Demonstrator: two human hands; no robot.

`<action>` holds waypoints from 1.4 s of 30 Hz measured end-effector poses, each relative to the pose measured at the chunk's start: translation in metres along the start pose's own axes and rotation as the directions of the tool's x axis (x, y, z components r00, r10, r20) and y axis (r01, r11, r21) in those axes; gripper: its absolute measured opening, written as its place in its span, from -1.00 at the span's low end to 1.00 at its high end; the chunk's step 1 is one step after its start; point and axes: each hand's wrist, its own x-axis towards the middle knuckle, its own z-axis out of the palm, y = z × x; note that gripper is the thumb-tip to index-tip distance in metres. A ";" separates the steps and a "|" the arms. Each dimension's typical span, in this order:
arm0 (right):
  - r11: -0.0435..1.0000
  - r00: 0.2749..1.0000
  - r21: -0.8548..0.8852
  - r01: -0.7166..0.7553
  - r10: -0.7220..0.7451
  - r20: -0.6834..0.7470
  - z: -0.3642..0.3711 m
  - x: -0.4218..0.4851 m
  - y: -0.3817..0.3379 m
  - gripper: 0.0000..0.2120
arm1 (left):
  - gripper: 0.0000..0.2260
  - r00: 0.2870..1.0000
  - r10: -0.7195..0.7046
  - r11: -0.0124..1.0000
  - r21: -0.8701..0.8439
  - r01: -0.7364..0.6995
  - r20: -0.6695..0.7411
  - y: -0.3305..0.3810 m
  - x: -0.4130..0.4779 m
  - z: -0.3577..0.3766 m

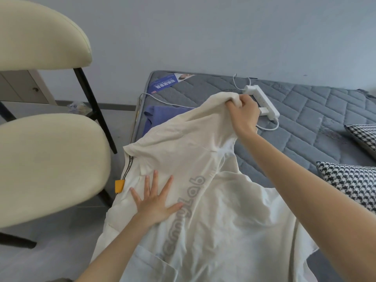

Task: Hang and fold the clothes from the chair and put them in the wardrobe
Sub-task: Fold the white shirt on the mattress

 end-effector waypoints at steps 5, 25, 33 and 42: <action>0.963 0.939 0.053 0.265 -0.270 0.212 0.000 -0.056 -0.045 -0.86 | -0.50 0.995 0.049 0.945 -0.319 -0.074 -0.085 -0.004 -0.007 -0.038; 0.668 0.636 0.067 -0.741 0.667 0.387 -0.027 -0.131 0.107 -0.64 | -0.45 0.929 -0.182 0.697 -0.709 -0.110 -0.323 0.044 0.010 -0.097; 0.402 0.486 0.272 -0.874 0.731 0.479 -0.024 -0.099 0.103 -0.77 | -0.78 0.900 -0.185 0.608 -0.766 -0.210 -0.394 0.054 0.044 -0.128; 0.226 0.601 0.649 -0.726 0.667 0.440 -0.014 -0.104 0.122 -0.78 | -0.90 0.860 -0.192 0.627 -0.733 -0.263 -0.473 0.052 0.082 -0.154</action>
